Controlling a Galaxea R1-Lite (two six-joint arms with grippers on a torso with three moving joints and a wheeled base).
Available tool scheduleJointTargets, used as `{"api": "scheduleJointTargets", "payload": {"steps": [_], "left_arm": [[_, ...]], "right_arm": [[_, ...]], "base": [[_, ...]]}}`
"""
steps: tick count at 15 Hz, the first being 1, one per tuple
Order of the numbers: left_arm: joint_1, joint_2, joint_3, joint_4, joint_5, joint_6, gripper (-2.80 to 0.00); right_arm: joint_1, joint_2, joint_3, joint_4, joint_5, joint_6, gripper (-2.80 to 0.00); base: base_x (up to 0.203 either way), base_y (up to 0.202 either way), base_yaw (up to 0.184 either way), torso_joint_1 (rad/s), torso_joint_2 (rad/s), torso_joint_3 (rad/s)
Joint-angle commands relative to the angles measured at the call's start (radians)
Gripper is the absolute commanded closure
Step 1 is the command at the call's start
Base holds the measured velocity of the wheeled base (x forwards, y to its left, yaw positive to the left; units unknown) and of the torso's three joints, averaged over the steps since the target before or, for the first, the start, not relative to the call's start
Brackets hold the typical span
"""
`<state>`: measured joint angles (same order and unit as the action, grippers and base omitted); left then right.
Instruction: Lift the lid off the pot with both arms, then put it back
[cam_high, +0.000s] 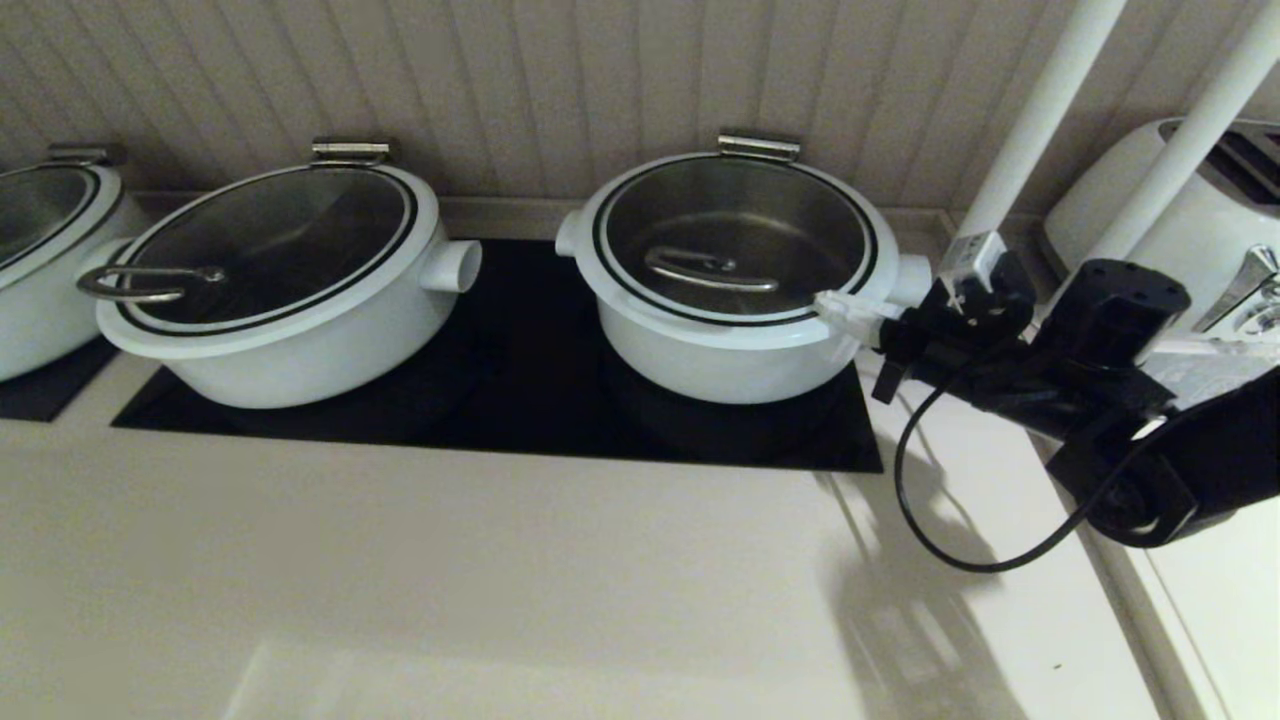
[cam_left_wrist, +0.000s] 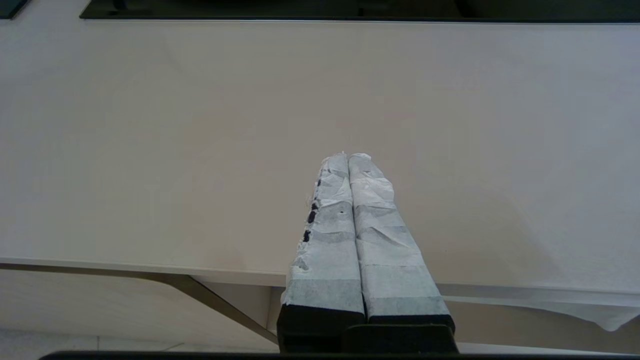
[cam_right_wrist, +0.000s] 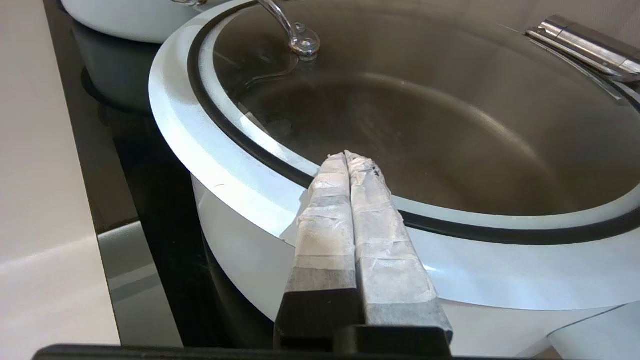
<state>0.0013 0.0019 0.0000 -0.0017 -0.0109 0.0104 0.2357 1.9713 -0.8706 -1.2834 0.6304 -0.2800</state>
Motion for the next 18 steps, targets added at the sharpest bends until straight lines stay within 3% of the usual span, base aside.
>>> {"api": "scheduleJointTargets", "payload": {"steps": [1, 6, 10, 13, 18], "left_arm": [[0.0, 0.0, 0.0, 0.0, 0.0, 0.0, 0.0], [0.0, 0.0, 0.0, 0.0, 0.0, 0.0, 0.0], [0.0, 0.0, 0.0, 0.0, 0.0, 0.0, 0.0], [0.0, 0.0, 0.0, 0.0, 0.0, 0.0, 0.0], [0.0, 0.0, 0.0, 0.0, 0.0, 0.0, 0.0]], "right_arm": [[0.0, 0.012, 0.001, 0.002, 0.0, -0.001, 0.0], [-0.008, -0.104, 0.011, 0.006, -0.025, 0.001, 0.0], [-0.012, -0.299, 0.112, 0.026, -0.117, 0.002, 0.0], [-0.051, -0.518, 0.327, 0.043, -0.195, 0.004, 0.0], [-0.21, -0.891, 0.746, 0.136, -0.246, 0.005, 0.0]], "base": [[0.0, 0.0, 0.0, 0.0, 0.0, 0.0], [0.0, 0.0, 0.0, 0.0, 0.0, 0.0], [0.0, 0.0, 0.0, 0.0, 0.0, 0.0], [0.0, 0.0, 0.0, 0.0, 0.0, 0.0], [0.0, 0.0, 0.0, 0.0, 0.0, 0.0]]}}
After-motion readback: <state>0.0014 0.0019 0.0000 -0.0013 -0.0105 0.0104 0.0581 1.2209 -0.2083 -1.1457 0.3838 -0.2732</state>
